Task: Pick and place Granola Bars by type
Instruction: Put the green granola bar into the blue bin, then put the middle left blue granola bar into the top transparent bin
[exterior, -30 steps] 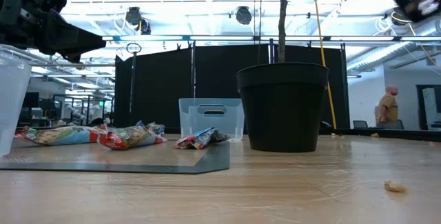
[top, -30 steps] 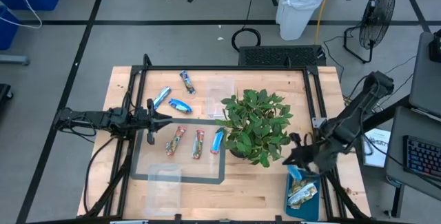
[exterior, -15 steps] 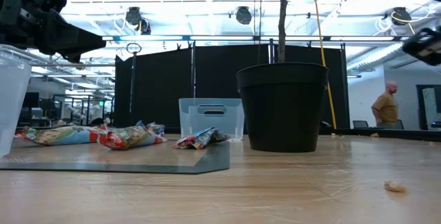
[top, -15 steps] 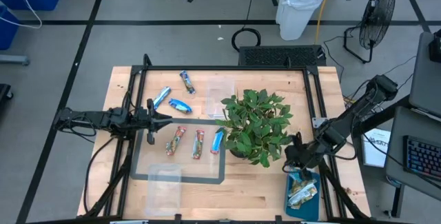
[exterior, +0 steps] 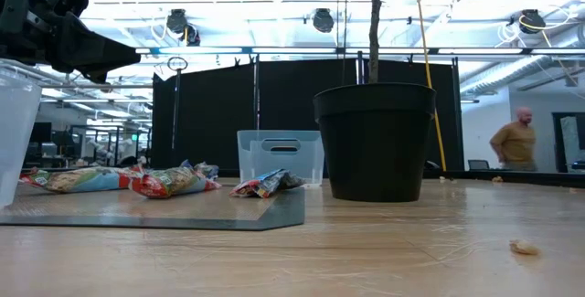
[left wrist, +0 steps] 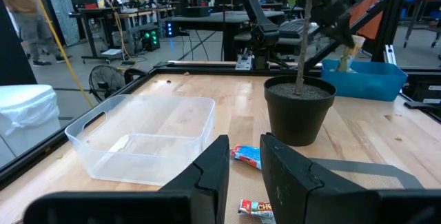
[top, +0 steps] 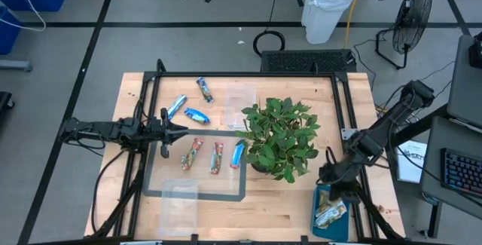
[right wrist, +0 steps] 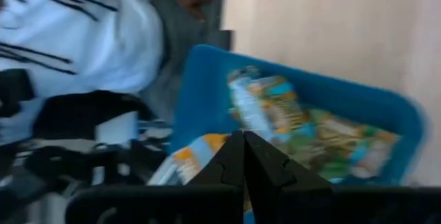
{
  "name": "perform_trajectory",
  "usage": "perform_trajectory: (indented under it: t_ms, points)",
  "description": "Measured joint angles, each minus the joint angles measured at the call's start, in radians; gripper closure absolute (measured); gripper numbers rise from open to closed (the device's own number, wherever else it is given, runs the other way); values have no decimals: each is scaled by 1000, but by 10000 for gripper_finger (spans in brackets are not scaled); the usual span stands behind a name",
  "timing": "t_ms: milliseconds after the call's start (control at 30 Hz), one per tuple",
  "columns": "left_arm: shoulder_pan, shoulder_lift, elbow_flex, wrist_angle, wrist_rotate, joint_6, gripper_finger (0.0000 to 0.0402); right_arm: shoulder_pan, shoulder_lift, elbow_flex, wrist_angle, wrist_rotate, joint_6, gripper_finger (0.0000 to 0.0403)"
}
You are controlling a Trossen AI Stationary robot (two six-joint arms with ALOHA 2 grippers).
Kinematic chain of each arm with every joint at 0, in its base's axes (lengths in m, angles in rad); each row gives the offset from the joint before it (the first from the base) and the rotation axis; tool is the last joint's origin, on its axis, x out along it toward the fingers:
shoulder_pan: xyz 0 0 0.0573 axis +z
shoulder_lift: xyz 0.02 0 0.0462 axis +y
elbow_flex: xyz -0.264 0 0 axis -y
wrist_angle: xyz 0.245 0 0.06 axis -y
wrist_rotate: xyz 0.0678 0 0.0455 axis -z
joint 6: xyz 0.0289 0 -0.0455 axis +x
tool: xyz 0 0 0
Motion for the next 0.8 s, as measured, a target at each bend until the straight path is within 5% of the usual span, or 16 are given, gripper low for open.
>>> perform_trajectory:
  t_ms: [800]
  points:
    - [0, 0, 0, 0, 0, 0, 314, 196, 285, 0, 159, 27, 315, 403]
